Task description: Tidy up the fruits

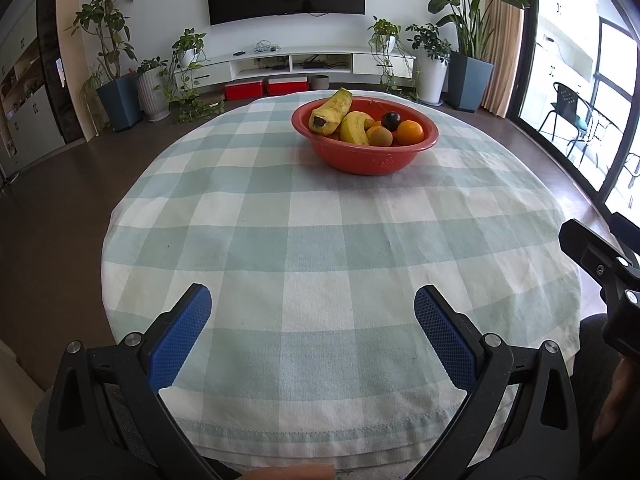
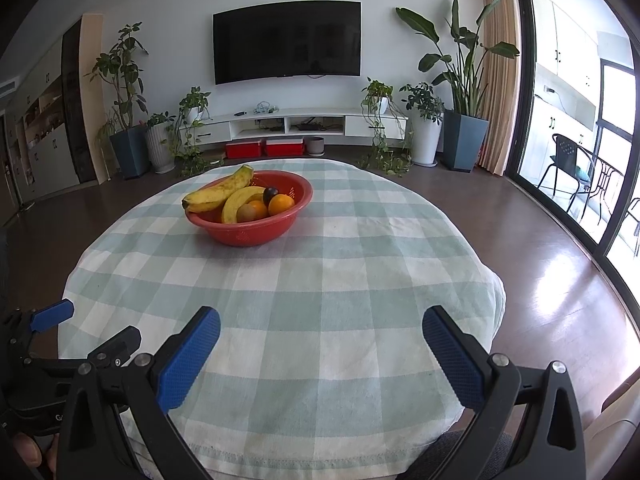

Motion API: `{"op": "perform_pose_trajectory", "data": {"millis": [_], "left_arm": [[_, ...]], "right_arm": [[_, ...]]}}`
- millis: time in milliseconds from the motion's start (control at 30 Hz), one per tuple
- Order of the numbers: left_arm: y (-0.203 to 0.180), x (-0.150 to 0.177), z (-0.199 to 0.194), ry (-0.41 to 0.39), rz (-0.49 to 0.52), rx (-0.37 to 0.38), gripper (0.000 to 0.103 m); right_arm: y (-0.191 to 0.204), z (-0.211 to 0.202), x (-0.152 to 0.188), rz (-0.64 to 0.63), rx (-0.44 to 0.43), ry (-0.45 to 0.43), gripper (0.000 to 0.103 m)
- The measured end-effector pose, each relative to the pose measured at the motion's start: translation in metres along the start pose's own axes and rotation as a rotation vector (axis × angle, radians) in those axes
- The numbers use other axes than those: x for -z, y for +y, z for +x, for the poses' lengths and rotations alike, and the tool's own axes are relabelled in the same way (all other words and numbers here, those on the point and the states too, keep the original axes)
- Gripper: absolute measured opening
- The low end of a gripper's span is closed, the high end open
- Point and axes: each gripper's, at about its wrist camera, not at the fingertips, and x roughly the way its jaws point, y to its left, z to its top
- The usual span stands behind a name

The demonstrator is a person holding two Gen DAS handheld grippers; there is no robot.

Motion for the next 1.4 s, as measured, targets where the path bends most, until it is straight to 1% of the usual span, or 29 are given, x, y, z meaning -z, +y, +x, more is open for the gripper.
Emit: {"op": "perform_pose_trajectory", "data": {"millis": [733, 1133, 1300, 1400], "left_arm": [[0.0, 0.001, -0.001, 0.0, 0.002, 0.001, 0.103], [0.0, 0.001, -0.001, 0.0, -0.002, 0.001, 0.103], [0.001, 0.008, 0.0, -0.002, -0.011, -0.013, 0.103], [0.002, 0.009, 0.0, -0.002, -0.011, -0.005, 0.103]], "right_arm": [[0.0, -0.001, -0.001, 0.001, 0.0, 0.004, 0.103], [0.002, -0.004, 0.011, 0.006, -0.002, 0.022, 0.103], [0.002, -0.008, 0.013, 0.003, -0.003, 0.036, 0.103], [0.001, -0.011, 0.013, 0.006, -0.004, 0.044, 0.103]]}}
